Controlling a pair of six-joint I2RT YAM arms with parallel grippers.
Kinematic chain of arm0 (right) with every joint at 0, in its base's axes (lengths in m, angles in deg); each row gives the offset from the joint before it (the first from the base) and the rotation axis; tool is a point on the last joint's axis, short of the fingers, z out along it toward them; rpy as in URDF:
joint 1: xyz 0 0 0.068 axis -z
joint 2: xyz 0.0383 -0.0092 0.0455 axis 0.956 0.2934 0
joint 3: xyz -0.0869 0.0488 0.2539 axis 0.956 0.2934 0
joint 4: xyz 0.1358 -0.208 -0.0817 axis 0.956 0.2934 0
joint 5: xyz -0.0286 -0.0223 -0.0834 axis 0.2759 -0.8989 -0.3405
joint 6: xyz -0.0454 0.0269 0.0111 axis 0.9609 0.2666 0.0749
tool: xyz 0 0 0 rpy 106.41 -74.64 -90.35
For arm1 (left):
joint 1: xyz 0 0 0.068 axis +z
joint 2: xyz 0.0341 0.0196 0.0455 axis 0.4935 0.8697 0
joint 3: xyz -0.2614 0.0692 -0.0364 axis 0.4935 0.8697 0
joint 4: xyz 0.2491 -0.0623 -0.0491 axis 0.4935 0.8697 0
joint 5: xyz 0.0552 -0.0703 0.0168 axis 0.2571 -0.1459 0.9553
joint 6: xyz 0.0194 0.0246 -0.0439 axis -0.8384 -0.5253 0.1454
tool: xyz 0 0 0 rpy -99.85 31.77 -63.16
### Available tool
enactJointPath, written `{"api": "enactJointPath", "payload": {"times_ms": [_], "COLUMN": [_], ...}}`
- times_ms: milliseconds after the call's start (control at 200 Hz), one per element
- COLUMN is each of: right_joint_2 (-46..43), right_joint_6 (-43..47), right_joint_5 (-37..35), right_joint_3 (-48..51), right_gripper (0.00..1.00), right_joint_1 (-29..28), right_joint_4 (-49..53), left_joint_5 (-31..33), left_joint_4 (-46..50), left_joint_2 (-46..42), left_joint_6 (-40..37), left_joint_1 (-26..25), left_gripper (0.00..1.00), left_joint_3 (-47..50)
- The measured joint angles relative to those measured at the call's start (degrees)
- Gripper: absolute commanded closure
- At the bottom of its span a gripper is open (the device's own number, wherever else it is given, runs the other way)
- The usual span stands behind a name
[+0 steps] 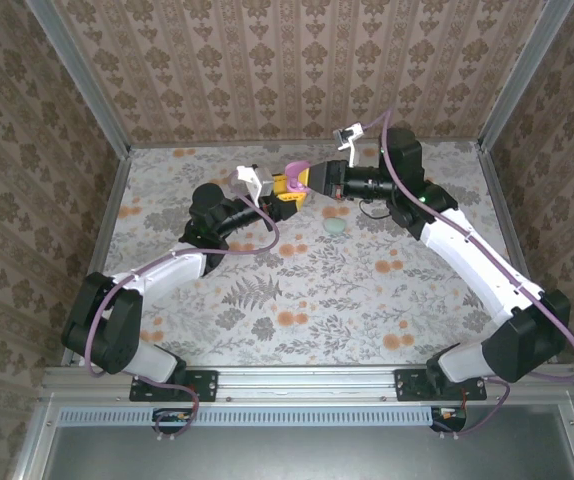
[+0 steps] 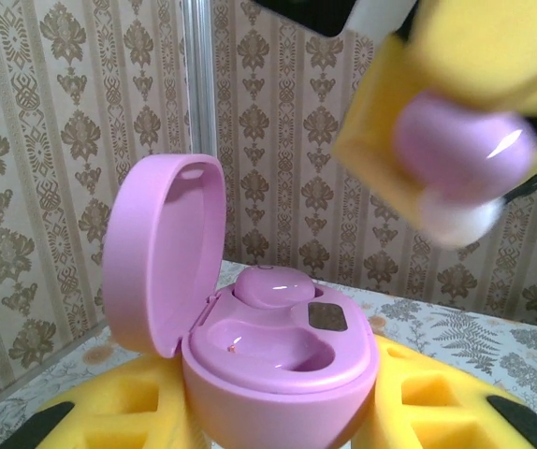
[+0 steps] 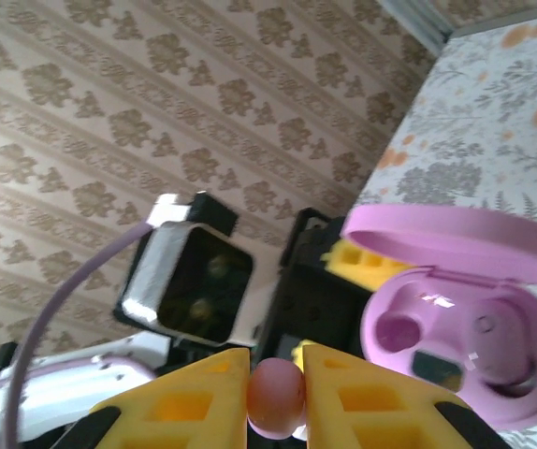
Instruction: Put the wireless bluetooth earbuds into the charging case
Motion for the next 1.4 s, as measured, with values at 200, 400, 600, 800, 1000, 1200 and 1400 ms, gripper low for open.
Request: {"api": "enactJointPath", "payload": {"times_ms": [200, 400, 600, 800, 1000, 1200, 1400], "right_joint_2": [1.40, 1.92, 2.34, 2.54, 2.64, 2.91, 2.91], "right_joint_6": [1.07, 1.27, 1.29, 1.29, 1.29, 1.29, 1.29], "right_joint_5": [-3.10, -4.17, -5.25, -5.73, -6.08, -6.32, -6.75], "right_joint_3": [-0.09, -0.81, -0.96, -1.16, -1.20, -1.20, -1.20], "right_gripper": [0.78, 0.78, 0.78, 0.78, 0.79, 0.79, 0.79], "right_joint_1": [-1.20, -1.68, -1.84, -2.03, -2.19, -2.27, -2.32], "right_joint_4": [1.64, 1.60, 1.60, 1.57, 1.53, 1.18, 1.05], "left_joint_5": [-0.20, -0.22, -0.46, -0.48, -0.59, -0.61, -0.63], "left_joint_4": [0.00, 0.02, 0.04, 0.09, 0.35, 1.29, 1.88], "left_joint_2": [0.00, 0.00, 0.00, 0.00, 0.00, 0.00, 0.00], "left_joint_6": [0.00, 0.00, 0.00, 0.00, -0.02, -0.26, -0.28], "left_joint_1": [0.00, 0.00, 0.00, 0.00, 0.00, 0.00, 0.00], "left_gripper": [0.73, 0.73, 0.73, 0.73, 0.73, 0.73, 0.73], "left_joint_3": [0.00, 0.00, -0.09, -0.11, -0.11, -0.24, -0.63]}}
